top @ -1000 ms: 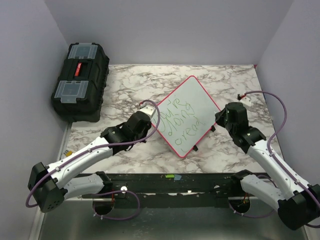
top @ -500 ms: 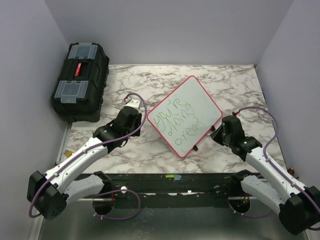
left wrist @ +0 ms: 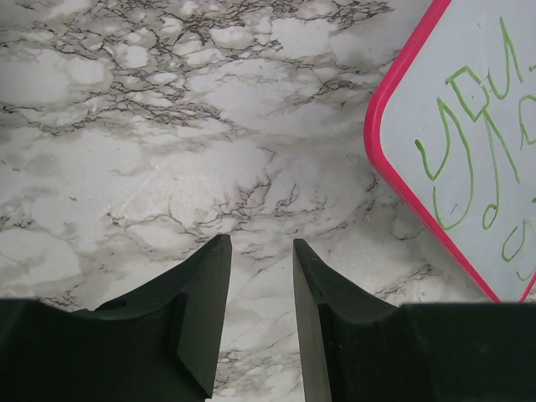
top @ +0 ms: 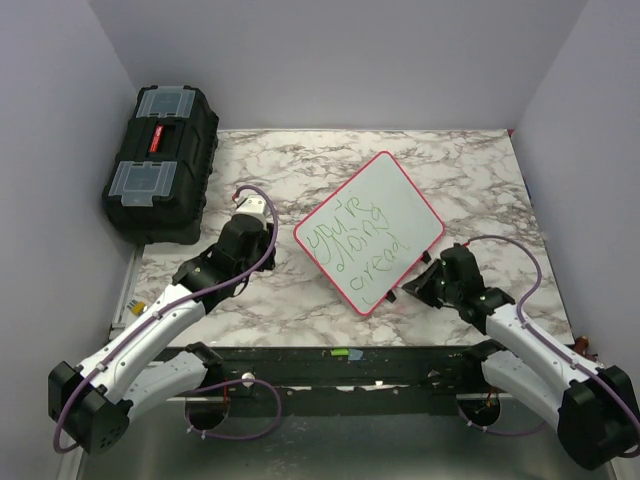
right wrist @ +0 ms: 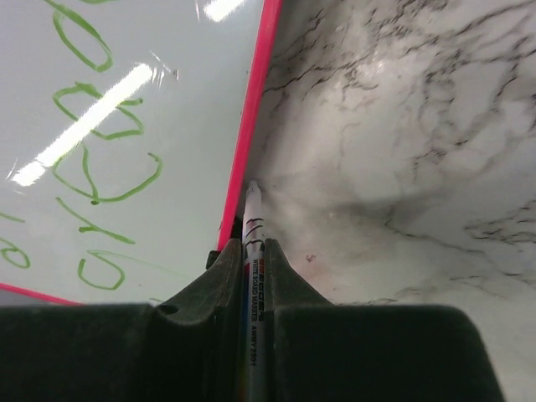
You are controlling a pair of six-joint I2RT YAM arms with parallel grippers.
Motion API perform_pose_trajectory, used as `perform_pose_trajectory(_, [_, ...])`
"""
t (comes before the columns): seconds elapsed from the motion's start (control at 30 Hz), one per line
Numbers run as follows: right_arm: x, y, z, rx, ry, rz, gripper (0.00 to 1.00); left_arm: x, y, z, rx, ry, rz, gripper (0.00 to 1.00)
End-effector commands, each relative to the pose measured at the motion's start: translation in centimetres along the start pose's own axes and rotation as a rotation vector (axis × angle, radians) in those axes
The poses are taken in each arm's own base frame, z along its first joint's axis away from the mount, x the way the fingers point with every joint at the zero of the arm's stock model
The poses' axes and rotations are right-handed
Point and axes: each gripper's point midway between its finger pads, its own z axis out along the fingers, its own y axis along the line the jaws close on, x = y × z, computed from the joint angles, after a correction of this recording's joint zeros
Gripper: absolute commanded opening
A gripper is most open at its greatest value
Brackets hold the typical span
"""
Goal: Write a sentence on the whiteboard
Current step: Put down the whiteboard marker without the cap at the center of the board, then reset both arms
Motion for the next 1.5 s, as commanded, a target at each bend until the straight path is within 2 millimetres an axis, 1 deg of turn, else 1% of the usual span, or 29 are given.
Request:
perform_pose_trajectory(0.0, [1.6, 2.2, 0.0, -0.157, 0.067, 0.064, 0.03, -0.3, -0.2, -0.1, 0.022, -0.021, -0.027, 0.4])
perform_pose_trajectory(0.03, [1.8, 2.0, 0.0, -0.151, 0.072, 0.066, 0.06, -0.3, -0.2, -0.1, 0.022, -0.021, -0.027, 0.4])
perform_pose_trajectory(0.13, [2.0, 1.0, 0.2, -0.111, 0.073, 0.069, 0.23, -0.4, -0.1, -0.3, 0.019, -0.026, -0.027, 0.4])
perform_pose_trajectory(0.23, [2.0, 0.7, 0.1, -0.095, 0.067, 0.075, 0.39, -0.4, -0.1, -0.3, 0.02, -0.029, -0.028, 0.4])
perform_pose_trajectory(0.3, [1.9, 0.4, 0.0, -0.079, 0.058, 0.081, 0.46, -0.4, -0.1, -0.3, 0.02, -0.03, -0.029, 0.4])
perform_pose_trajectory(0.43, [1.3, 0.0, -0.3, -0.039, 0.034, 0.076, 0.55, -0.5, -0.1, -0.3, 0.02, -0.03, -0.031, 0.4])
perform_pose_trajectory(0.47, [1.2, -0.2, -0.4, -0.024, 0.03, 0.073, 0.58, -0.5, -0.1, -0.4, 0.02, -0.032, -0.03, 0.4])
perform_pose_trajectory(0.53, [0.7, -0.4, -0.9, 0.0, 0.01, 0.066, 0.68, -0.6, -0.1, -0.3, 0.02, -0.031, -0.03, 0.4])
perform_pose_trajectory(0.6, [0.0, -0.6, -1.4, 0.026, -0.02, 0.059, 0.78, -0.6, -0.2, -0.3, 0.021, -0.032, -0.032, 0.4])
perform_pose_trajectory(0.67, [-1.0, -0.8, -2.1, 0.052, -0.069, 0.051, 0.84, -0.7, -0.3, -0.3, 0.024, -0.035, -0.033, 0.4])
perform_pose_trajectory(0.7, [-1.5, -0.5, -2.4, 0.051, -0.088, 0.044, 0.86, -0.8, -0.3, -0.4, 0.024, -0.035, -0.033, 0.4])
perform_pose_trajectory(0.77, [-2.7, 0.4, -3.2, 0.03, -0.13, 0.027, 0.87, -0.9, -0.3, -0.4, 0.026, -0.039, -0.034, 0.41])
perform_pose_trajectory(0.87, [-4.6, 2.4, -4.4, -0.021, -0.192, -0.042, 0.87, -1.4, -0.4, -0.6, 0.03, -0.053, -0.037, 0.42])
perform_pose_trajectory(1.0, [-7.0, 6.5, -6.0, -0.136, -0.257, -0.172, 0.87, -2.2, -0.5, -1.1, 0.035, -0.073, -0.032, 0.42])
perform_pose_trajectory(1.07, [-8.0, 8.8, -6.8, -0.21, -0.281, -0.24, 0.87, -2.8, -0.4, -1.5, 0.034, -0.088, -0.029, 0.45])
perform_pose_trajectory(1.13, [-8.8, 10.8, -7.3, -0.261, -0.295, -0.29, 0.87, -3.4, -0.4, -2.0, 0.036, -0.102, -0.027, 0.57])
perform_pose_trajectory(1.17, [-9.0, 11.9, -7.6, -0.288, -0.292, -0.313, 0.87, -3.6, -0.4, -2.3, 0.039, -0.103, -0.02, 0.65])
perform_pose_trajectory(1.23, [-9.5, 13.6, -8.1, -0.332, -0.292, -0.346, 0.87, -4.1, -0.4, -3.0, 0.042, -0.104, -0.005, 0.75])
perform_pose_trajectory(1.27, [-9.7, 14.5, -8.4, -0.358, -0.294, -0.358, 0.87, -4.6, -0.4, -3.6, 0.043, -0.106, -0.002, 0.77])
perform_pose_trajectory(1.33, [-10.1, 15.5, -8.7, -0.384, -0.297, -0.372, 0.87, -5.3, -0.3, -4.7, 0.042, -0.117, 0.012, 0.8])
perform_pose_trajectory(1.47, [-10.6, 16.1, -9.0, -0.402, -0.324, -0.384, 0.87, -6.3, 0.5, -7.1, 0.037, -0.149, 0.05, 0.88])
